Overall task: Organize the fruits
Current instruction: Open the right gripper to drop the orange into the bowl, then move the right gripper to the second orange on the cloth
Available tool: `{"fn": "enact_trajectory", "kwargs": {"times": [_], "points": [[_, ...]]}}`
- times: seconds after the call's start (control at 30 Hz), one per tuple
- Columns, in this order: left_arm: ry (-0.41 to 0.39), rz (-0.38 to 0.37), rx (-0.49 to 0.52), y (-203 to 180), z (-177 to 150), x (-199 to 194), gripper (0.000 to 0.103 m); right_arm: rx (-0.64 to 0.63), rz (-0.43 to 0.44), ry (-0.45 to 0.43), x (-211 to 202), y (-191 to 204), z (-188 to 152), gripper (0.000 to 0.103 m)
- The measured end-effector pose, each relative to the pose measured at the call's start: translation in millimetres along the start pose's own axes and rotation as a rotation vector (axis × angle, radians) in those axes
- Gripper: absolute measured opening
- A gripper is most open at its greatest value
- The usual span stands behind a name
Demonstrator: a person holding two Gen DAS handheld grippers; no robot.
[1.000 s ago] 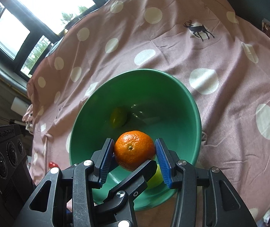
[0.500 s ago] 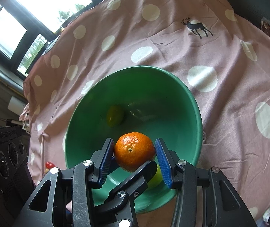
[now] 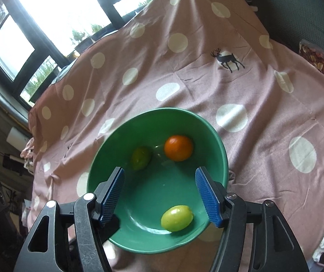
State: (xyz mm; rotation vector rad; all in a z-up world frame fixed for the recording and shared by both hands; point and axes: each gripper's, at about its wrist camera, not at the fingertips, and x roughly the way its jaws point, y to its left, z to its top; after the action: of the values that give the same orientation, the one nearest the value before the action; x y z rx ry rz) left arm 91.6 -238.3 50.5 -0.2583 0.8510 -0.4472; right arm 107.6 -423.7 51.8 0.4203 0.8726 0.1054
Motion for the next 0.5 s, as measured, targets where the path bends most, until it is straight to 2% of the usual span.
{"fn": "enact_trajectory", "kwargs": {"times": [0.1, 0.17, 0.33, 0.5], "points": [[-0.06, 0.034, -0.028, 20.2, -5.5, -32.0, 0.086, -0.034, 0.018, -0.008, -2.7, 13.3, -1.4, 0.067], [-0.098, 0.077, -0.061, 37.1, -12.5, -51.9, 0.094, -0.055, 0.033, -0.012, -3.7, 22.9, -3.1, 0.071], [-0.143, 0.185, -0.146, 83.6, -30.3, -95.0, 0.096, -0.131, 0.024, -0.017, -3.8, 53.4, -11.8, 0.073], [-0.2, 0.254, -0.248, 136.2, -53.2, -137.8, 0.096, -0.205, 0.058, 0.005, 0.7, 84.4, -24.4, 0.074]]}}
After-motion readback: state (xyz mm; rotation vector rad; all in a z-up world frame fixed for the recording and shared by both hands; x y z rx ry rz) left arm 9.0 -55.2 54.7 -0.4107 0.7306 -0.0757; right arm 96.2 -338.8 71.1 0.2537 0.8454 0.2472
